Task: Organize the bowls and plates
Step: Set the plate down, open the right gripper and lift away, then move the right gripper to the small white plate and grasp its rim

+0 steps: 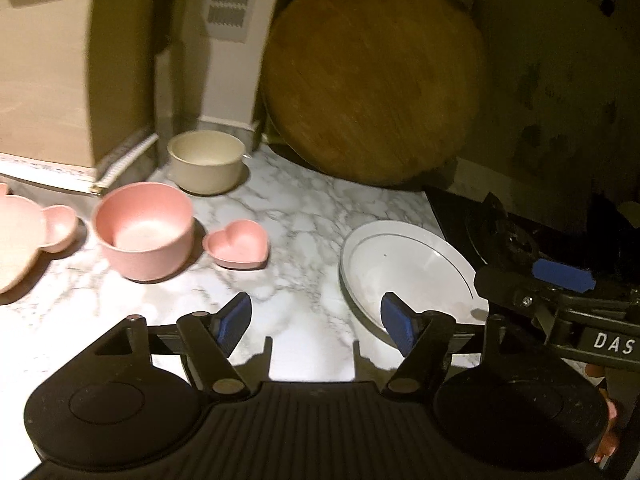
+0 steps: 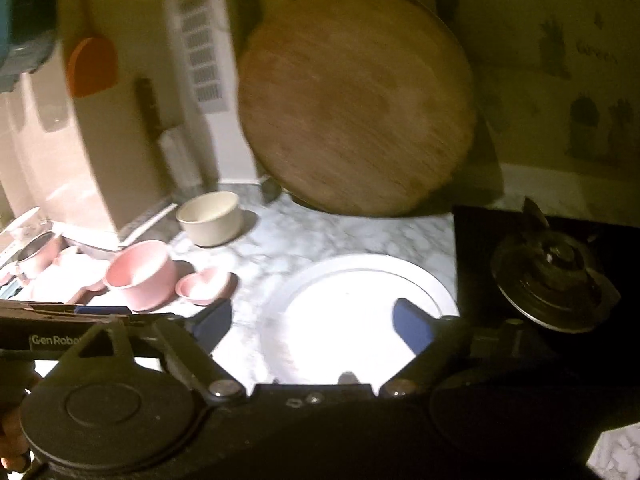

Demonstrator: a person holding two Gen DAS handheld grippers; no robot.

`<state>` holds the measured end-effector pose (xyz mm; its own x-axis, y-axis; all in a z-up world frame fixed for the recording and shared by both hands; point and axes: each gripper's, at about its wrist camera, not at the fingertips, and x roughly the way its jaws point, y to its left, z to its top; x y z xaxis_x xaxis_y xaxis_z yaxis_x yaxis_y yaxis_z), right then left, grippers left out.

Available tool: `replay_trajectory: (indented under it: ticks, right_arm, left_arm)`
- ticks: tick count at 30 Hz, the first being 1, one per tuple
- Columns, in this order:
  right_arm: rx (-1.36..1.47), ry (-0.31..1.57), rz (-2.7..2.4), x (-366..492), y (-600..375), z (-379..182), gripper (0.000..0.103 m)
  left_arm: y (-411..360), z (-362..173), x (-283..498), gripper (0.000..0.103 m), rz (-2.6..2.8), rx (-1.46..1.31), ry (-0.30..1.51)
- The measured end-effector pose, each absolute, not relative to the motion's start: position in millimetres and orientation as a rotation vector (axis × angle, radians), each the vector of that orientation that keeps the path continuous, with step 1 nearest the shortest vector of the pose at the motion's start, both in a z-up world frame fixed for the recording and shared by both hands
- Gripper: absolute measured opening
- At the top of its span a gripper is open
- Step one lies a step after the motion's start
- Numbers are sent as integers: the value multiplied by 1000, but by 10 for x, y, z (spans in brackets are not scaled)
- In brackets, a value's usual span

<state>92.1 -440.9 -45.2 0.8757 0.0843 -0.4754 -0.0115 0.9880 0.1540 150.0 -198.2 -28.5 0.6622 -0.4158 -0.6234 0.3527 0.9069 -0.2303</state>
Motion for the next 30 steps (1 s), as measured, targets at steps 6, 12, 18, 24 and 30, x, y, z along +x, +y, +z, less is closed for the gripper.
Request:
replay_trajectory:
  ticks: [6,12,18,24,30]
  right_arm:
    - [103,425,71,733,-4115,-289,102]
    - [100,390,128,638,-3872,-179,103]
    - [74,379,191,636,-3564,-103,103]
    - [63,377,270,676,-3234,-50,103]
    - [52,360,336,805,-2870,-35,103]
  left_arm:
    - [-1653,-134,1272,79,-399,-113,658]
    - [-1338,-14,1103,80,-348,-135,611]
    - [-997,78,978,80,-266,-148,575]
    - [-660,120,881,80,-181,-170,556]
    - [-309,97,865,80,-69,-204,553]
